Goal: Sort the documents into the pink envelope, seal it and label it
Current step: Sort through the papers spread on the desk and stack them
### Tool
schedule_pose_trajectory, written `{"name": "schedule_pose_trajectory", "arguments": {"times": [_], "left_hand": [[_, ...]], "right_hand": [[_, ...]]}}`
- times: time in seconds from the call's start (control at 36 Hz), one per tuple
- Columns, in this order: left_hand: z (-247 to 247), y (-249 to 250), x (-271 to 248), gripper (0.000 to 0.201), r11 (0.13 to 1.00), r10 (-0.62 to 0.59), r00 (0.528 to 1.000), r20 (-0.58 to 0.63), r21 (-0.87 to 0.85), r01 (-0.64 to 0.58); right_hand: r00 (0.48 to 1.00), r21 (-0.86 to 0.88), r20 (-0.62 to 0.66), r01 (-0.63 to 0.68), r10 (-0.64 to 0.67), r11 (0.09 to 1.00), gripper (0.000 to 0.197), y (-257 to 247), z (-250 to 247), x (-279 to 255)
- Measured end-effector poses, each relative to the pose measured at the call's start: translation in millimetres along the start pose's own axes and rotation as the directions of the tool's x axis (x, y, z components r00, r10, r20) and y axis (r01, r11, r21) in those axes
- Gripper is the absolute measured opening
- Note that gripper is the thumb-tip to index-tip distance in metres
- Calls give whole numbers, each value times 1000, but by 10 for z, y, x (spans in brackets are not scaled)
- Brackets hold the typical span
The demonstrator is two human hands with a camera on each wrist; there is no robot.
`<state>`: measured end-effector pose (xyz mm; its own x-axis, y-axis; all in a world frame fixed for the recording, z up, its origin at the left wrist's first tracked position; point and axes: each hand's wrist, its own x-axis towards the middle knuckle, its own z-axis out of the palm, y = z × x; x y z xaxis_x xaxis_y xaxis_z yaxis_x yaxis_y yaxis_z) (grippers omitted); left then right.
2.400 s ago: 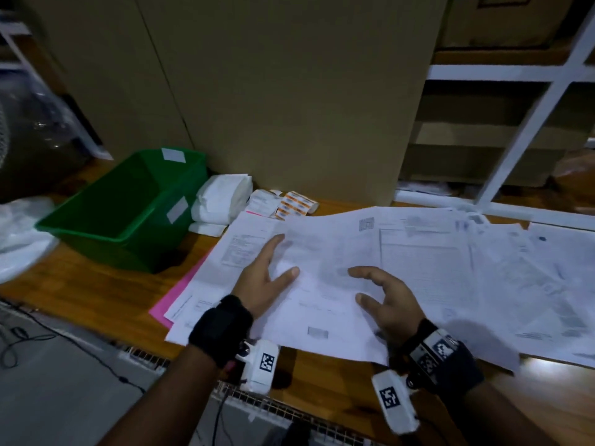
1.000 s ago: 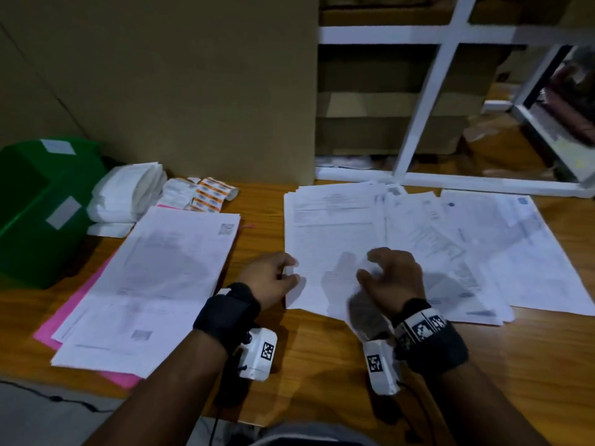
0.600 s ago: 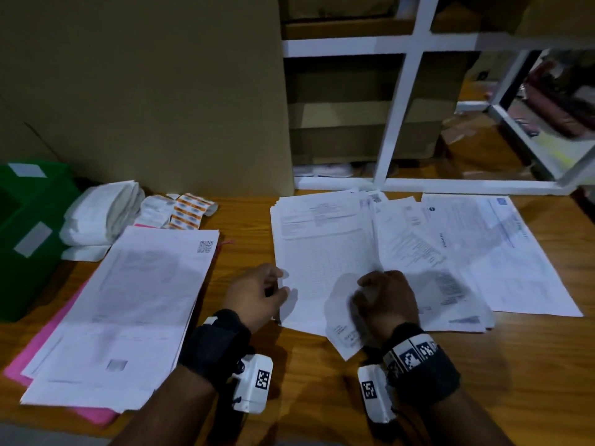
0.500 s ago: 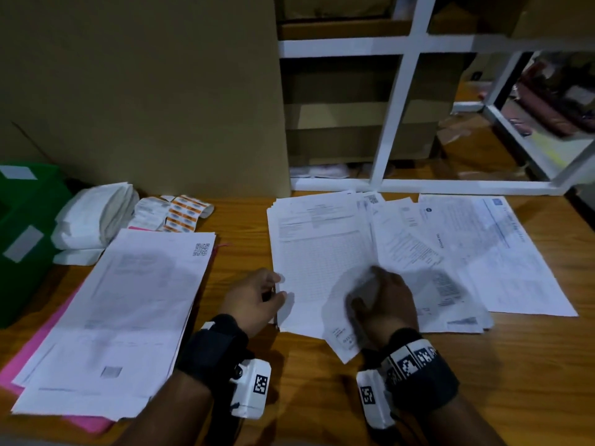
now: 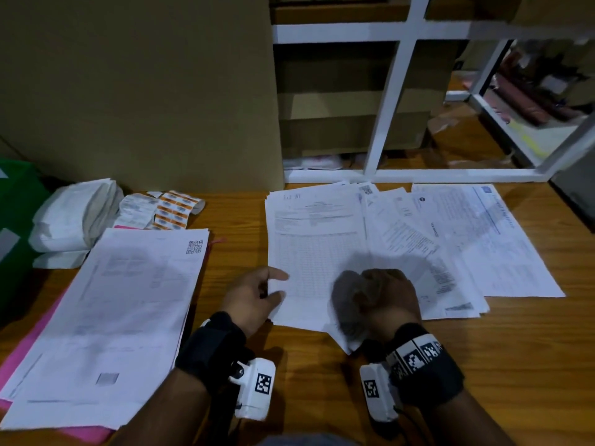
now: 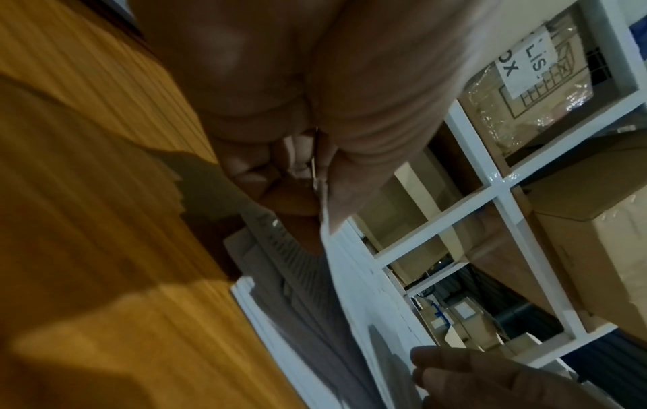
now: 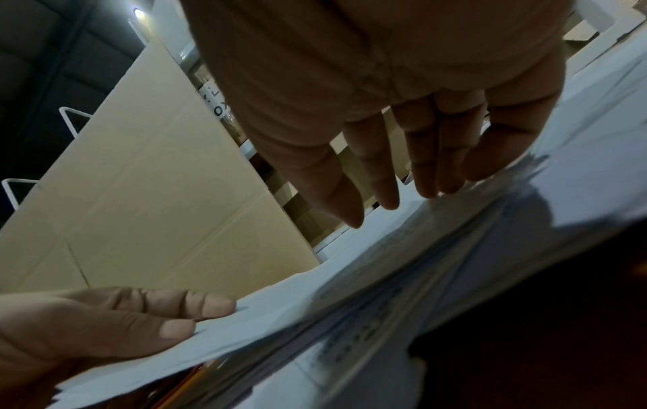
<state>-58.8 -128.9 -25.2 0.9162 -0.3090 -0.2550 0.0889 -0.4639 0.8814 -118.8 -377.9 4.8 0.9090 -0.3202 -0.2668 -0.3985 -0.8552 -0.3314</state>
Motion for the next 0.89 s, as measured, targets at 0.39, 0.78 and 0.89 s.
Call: {"name": "schedule_pose_trajectory", "arguments": {"times": [0.39, 0.78, 0.89], "left_hand": [[-139, -189, -224, 76, 975, -118, 991, -57, -193, 105], [-175, -217, -140, 45, 957, -146, 987, -71, -263, 122], [-144, -86, -39, 19, 890, -195, 980, -46, -427, 157]], "right_hand": [[994, 336, -42, -78, 98, 939, 56, -7, -31, -30], [989, 517, -126, 0, 76, 856, 35, 8, 43, -108], [990, 527, -122, 11, 64, 850, 32, -20, 33, -149]]}}
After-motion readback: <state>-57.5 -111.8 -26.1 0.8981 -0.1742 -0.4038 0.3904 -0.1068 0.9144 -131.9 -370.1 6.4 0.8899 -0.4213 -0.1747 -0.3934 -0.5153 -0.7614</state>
